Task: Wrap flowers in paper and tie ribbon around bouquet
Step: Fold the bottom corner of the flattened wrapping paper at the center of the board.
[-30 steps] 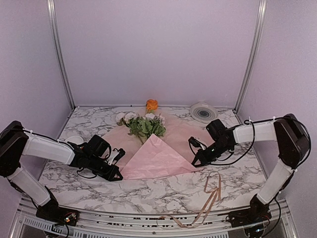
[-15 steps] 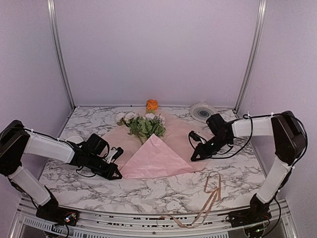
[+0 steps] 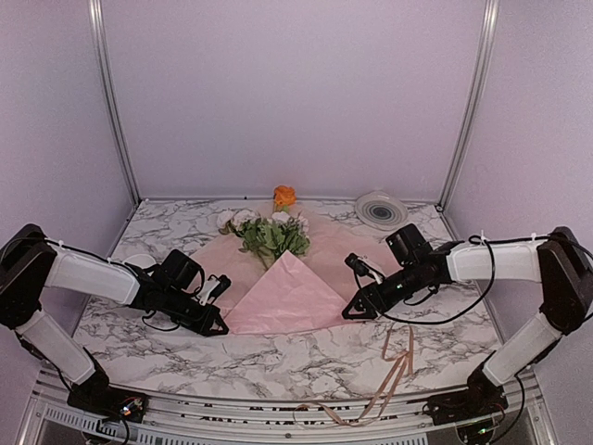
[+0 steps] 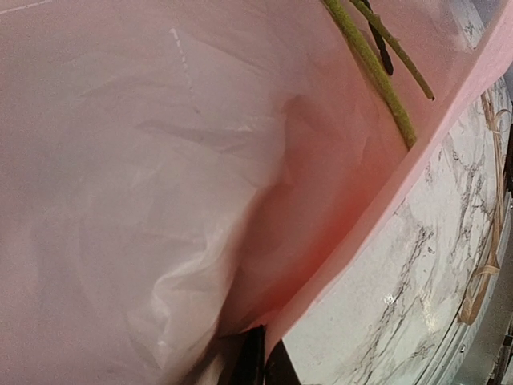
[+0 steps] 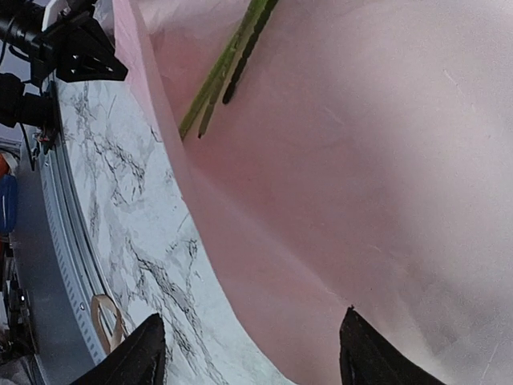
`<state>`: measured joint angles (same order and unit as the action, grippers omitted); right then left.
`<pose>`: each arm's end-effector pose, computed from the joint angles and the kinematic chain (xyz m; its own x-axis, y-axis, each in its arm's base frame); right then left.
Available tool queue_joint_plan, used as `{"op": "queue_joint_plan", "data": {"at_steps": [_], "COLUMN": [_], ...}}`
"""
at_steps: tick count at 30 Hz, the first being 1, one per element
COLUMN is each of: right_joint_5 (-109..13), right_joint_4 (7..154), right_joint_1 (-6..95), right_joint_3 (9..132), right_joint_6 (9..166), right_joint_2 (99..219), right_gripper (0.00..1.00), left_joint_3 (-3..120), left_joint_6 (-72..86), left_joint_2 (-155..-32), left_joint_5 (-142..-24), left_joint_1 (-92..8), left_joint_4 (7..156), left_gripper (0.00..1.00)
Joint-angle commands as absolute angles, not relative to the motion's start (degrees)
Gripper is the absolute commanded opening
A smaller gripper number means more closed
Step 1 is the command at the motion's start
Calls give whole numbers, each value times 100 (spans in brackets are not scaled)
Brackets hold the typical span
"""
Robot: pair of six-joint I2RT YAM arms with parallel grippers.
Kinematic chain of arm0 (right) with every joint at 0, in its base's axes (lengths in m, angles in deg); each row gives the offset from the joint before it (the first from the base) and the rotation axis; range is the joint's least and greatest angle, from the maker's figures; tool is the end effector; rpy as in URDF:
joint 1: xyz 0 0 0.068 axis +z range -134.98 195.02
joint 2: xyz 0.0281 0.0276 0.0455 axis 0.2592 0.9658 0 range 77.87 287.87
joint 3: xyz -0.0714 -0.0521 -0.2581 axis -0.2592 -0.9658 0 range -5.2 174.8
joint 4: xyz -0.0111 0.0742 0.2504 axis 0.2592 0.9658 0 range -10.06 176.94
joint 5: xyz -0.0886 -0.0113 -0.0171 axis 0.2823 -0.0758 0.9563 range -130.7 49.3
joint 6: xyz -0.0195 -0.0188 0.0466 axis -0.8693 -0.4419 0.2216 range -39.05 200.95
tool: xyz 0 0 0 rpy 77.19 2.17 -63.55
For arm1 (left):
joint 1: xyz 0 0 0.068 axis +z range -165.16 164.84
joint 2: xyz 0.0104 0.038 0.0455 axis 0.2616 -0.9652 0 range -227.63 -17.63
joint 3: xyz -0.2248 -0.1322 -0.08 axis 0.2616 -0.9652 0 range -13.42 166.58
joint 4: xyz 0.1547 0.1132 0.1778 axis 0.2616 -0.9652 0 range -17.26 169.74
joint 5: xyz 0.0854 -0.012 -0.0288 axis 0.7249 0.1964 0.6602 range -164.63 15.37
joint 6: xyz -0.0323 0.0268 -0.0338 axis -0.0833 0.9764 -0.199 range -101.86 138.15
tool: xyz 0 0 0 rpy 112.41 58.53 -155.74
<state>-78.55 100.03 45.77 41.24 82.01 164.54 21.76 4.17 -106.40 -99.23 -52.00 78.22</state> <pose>0.2303 0.1624 0.1759 -0.7589 -0.4345 -0.4852 -0.6509 0.5315 0.5421 0.2063 -0.1730 0.1287 -0.8147 0.3360 -0.4727 0.5555 0.6864 -0.4694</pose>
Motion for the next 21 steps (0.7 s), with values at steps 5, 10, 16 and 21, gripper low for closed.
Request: {"op": "queue_joint_plan", "data": {"at_steps": [5,10,16,21], "right_joint_5": [-7443,-7467,-7926,-7999], "right_joint_4": [9560,9794,9904,9894], "right_joint_1": [4615,4351,3865,3852], "right_joint_3": [4168,4501,4749,5007], "right_joint_6": [8134,8041,8066,7988], "right_joint_2": [16835,17202,17521,17728], "right_gripper": [36,0,0,0], "left_joint_3": [2051,2033,2024,2065], "left_joint_6": [427,409,392,408], "left_joint_2": [-10779,-10770,-10792,-10852], "left_joint_5": [-9654,-9675,-9686,-9726], "left_joint_1": [-5164,-5163,-5150,-5155], "left_joint_4": [7472,7466,7453,7399], "left_gripper": [0,0,0,0]}}
